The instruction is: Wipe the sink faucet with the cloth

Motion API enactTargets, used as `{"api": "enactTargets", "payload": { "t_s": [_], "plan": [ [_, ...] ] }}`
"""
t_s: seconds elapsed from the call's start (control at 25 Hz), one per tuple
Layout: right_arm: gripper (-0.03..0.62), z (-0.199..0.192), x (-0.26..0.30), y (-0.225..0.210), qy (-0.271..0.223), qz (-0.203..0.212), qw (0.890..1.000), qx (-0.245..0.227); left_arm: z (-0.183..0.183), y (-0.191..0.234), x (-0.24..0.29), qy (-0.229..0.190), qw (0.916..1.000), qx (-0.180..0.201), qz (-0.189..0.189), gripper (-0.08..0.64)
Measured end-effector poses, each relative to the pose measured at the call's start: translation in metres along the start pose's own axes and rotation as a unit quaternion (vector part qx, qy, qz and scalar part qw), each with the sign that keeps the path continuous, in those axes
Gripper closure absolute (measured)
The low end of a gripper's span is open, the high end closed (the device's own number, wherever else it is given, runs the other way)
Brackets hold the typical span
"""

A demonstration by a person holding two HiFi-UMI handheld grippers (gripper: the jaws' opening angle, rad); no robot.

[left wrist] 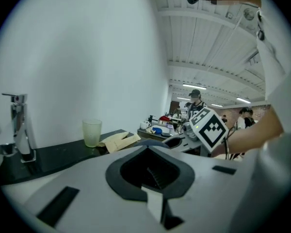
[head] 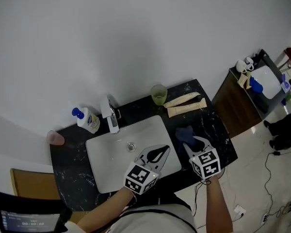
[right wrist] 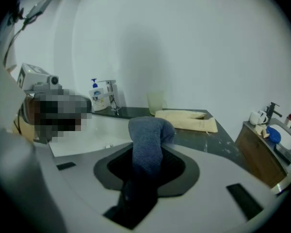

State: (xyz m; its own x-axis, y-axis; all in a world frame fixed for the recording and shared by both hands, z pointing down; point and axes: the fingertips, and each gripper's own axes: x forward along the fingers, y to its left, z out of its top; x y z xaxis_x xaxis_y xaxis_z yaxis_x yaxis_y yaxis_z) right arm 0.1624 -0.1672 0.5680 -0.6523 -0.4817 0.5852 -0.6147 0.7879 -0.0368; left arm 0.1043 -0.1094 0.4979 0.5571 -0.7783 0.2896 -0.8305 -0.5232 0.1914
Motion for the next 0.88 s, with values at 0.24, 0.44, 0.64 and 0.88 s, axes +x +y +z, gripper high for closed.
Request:
{"api": "enactTargets", "payload": {
  "t_s": [0.24,0.44,0.64,0.88],
  "plan": [
    [0.463,0.082,0.033,0.071,-0.067,0.101,0.991,-0.051,0.012,0.057,-0.064,-0.039,0.9930,-0.022,0.109,0.560],
    [0.463,0.146,0.039,0.150,-0.132,0.201,0.967,-0.085,0.024,0.100,-0.145,-0.087,0.9710,-0.049,0.217,0.560],
    [0.463,0.155,0.050,0.194,-0.128,0.256,0.950,-0.122,0.021,0.127,-0.203,-0.124,0.9454,-0.067,0.294,0.560],
    [0.463,0.157,0.054,0.207,-0.119,0.270,0.944,-0.144,0.017,0.132,-0.212,-0.135,0.9387,-0.075,0.308,0.560]
  ]
}}
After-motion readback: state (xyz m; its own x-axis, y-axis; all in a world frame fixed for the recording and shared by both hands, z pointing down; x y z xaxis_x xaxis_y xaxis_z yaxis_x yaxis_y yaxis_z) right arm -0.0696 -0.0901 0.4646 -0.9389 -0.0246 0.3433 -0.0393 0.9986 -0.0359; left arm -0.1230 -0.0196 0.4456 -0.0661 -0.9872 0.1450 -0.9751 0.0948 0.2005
